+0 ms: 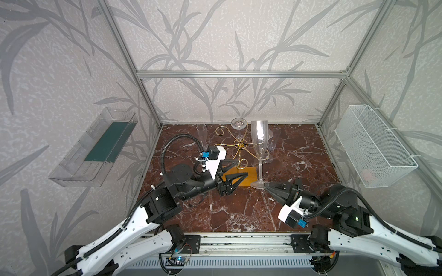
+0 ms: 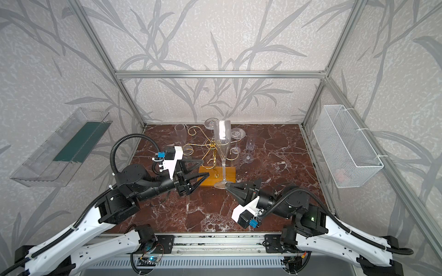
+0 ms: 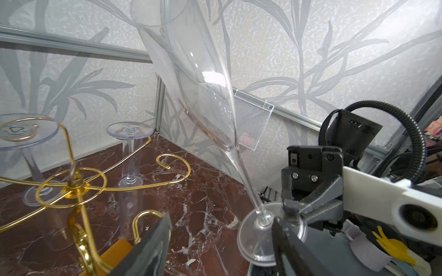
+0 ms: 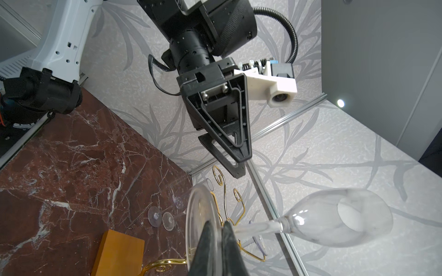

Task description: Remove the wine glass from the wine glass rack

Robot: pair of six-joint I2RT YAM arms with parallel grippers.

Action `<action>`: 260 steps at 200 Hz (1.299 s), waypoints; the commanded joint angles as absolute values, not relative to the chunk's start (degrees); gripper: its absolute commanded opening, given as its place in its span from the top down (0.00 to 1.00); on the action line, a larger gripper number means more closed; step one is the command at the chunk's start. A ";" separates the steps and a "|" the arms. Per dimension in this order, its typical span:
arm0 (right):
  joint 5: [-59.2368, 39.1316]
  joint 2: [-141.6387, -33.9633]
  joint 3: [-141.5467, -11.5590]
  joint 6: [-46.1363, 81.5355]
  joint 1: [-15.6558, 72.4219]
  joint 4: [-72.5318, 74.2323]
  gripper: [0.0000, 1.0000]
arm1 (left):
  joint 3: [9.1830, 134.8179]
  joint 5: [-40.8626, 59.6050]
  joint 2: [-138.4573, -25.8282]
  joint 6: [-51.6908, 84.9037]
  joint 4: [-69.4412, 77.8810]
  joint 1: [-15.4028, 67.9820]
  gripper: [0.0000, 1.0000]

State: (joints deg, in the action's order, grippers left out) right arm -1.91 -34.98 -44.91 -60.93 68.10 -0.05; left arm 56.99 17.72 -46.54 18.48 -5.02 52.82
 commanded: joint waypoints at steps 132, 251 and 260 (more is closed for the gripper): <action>13.46 -39.05 -43.33 -80.69 81.01 11.12 1.00 | 58.09 30.97 -53.50 29.41 6.72 53.09 0.63; 14.27 -39.44 -45.00 -77.88 83.11 6.88 0.58 | 57.42 26.34 -50.72 27.58 5.15 53.13 1.00; 12.88 -38.93 -45.79 -75.40 83.04 5.97 0.53 | 57.59 24.77 -49.83 25.96 3.54 53.16 1.00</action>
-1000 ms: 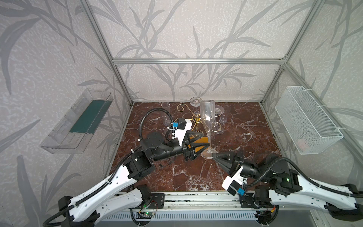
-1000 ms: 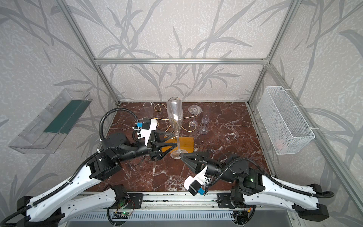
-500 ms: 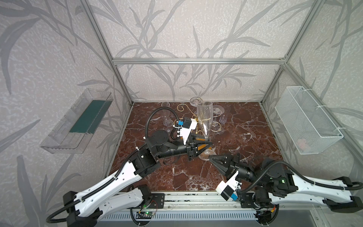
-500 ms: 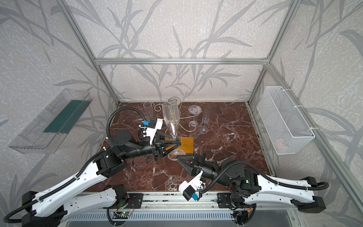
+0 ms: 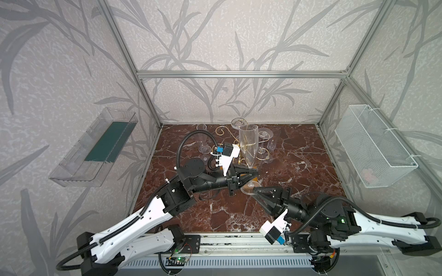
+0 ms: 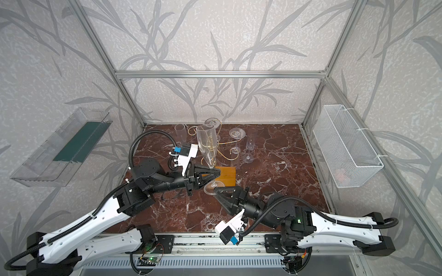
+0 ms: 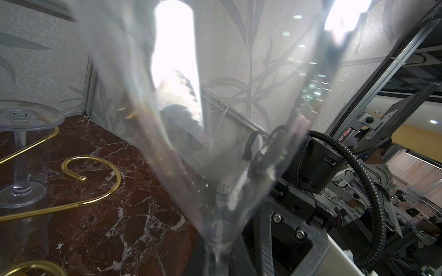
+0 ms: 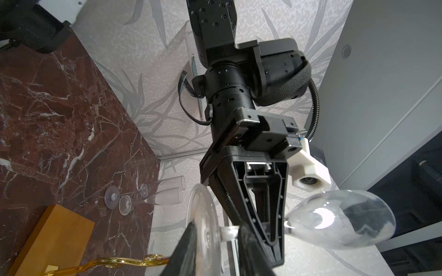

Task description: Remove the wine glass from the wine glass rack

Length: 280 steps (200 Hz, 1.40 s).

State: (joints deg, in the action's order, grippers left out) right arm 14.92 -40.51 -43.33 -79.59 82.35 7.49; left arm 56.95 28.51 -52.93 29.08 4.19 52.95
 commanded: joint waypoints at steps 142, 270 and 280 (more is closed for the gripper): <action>16.33 -53.04 -69.24 -19.07 79.62 12.54 0.27 | 61.53 5.02 -43.16 -3.43 -14.22 53.17 1.00; -2.52 -66.93 -83.02 6.22 65.62 3.64 0.19 | 60.82 1.49 -43.24 -10.33 -15.49 53.53 1.00; -2.72 -67.69 -83.56 6.29 65.50 3.84 0.18 | 60.82 1.57 -43.33 -10.39 -15.55 53.60 1.00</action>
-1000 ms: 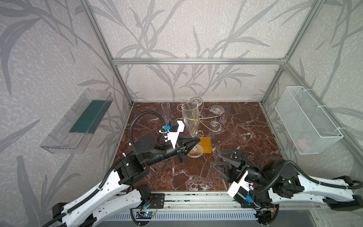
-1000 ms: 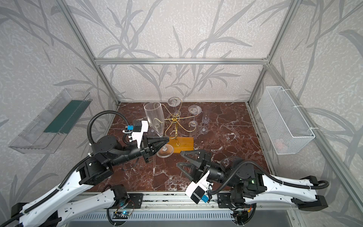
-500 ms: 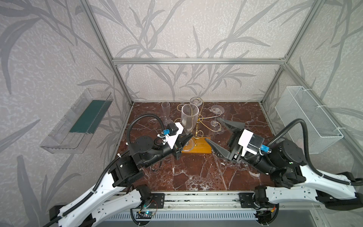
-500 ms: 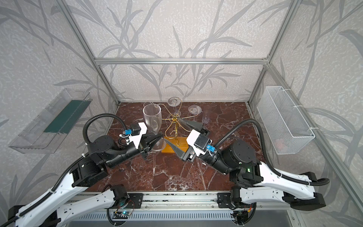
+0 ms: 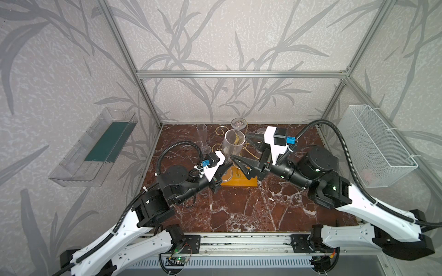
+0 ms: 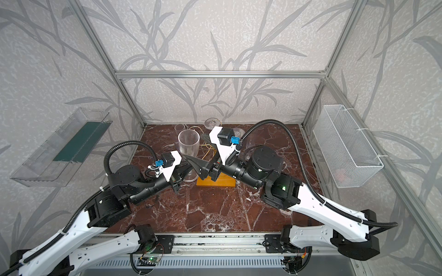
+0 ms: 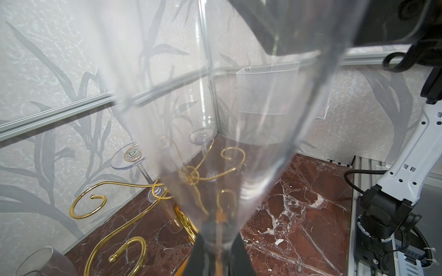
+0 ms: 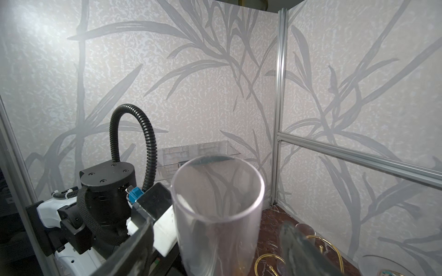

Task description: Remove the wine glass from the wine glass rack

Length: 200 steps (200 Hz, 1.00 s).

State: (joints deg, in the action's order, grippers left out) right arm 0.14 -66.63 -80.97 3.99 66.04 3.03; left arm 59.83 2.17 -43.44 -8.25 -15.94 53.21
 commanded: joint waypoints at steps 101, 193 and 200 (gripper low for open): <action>-1.66 -70.78 -85.61 6.42 65.04 4.64 0.27 | 60.91 2.11 -43.33 -10.81 -16.70 53.96 1.00; -2.37 -69.32 -83.71 6.36 64.94 6.57 0.56 | 60.48 2.77 -42.62 -10.15 -15.56 54.14 0.84; -2.37 -69.02 -83.39 6.42 64.90 6.76 0.56 | 60.07 2.75 -42.24 -9.66 -14.70 54.14 0.81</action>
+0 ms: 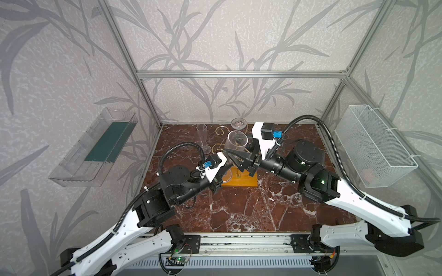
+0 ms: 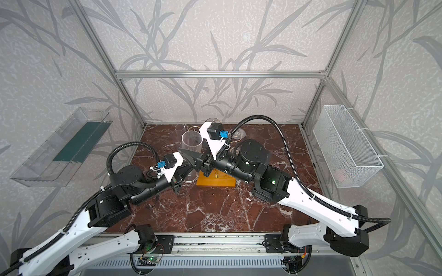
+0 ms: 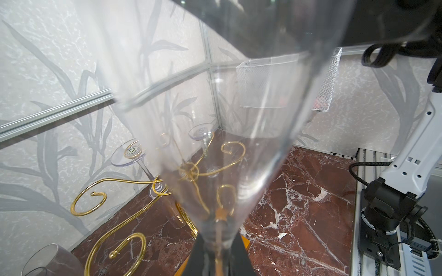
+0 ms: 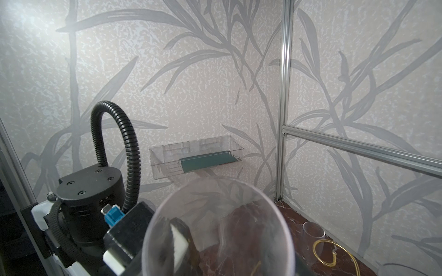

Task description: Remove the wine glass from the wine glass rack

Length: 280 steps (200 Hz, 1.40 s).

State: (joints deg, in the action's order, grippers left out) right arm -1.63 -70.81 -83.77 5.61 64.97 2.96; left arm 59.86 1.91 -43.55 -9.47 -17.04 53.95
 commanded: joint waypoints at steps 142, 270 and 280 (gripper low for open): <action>9.11 -44.67 -71.30 -0.78 64.85 -11.82 0.60 | 53.36 -2.31 -31.96 -2.69 -10.65 54.14 0.50; 26.66 -32.43 -40.86 -12.72 53.80 -11.80 0.61 | 52.70 -4.20 -31.21 -0.63 -11.20 54.12 0.50; 23.43 -32.56 -38.25 -11.11 50.13 -9.54 0.62 | 52.68 -4.41 -31.20 -0.62 -11.34 54.14 0.50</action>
State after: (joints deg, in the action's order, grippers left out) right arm 26.46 -33.87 -42.00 -12.29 56.51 -17.41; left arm 52.71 -3.44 -31.75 -1.43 -10.92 54.06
